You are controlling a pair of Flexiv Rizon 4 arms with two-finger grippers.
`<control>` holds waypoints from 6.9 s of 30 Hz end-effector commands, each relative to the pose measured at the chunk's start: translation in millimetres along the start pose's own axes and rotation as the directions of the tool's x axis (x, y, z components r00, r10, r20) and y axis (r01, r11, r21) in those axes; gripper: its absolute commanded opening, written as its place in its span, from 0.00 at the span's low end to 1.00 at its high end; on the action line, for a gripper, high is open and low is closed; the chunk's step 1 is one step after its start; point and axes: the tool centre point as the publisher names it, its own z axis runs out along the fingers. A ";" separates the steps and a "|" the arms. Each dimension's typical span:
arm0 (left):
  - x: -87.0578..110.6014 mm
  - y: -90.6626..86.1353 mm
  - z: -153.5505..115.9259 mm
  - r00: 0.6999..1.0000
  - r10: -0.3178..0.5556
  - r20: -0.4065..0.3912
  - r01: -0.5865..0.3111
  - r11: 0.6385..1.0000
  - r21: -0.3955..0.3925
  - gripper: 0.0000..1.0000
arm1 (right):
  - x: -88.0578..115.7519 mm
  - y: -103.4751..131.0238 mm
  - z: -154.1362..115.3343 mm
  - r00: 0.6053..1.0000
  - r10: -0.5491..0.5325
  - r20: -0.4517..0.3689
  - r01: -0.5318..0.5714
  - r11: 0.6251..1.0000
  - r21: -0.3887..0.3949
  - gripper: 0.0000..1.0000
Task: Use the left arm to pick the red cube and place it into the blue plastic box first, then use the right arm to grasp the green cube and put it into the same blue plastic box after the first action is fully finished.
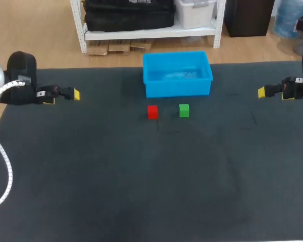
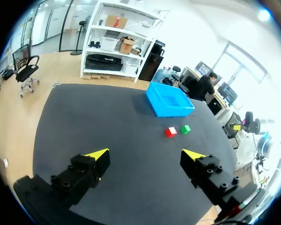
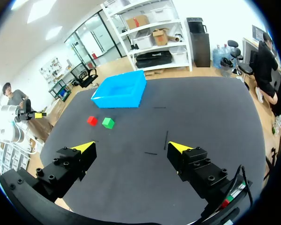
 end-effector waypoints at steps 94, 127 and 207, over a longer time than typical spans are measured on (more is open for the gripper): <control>-84.6 -103.0 161.9 0.798 -0.165 -0.580 -0.080 0.925 -0.372 1.00 | -0.3 -0.6 0.0 1.000 -0.001 -0.002 0.001 1.000 -0.002 1.00; -52.6 -118.3 197.9 0.751 -0.245 -0.613 -0.064 0.897 -0.437 1.00 | -0.3 -0.6 0.0 1.000 -0.001 -0.002 0.001 1.000 -0.002 1.00; 17.2 -96.6 263.5 0.730 -0.303 -0.612 -0.046 0.872 -0.487 1.00 | -0.3 -0.6 0.0 1.000 -0.001 -0.002 0.001 1.000 -0.002 1.00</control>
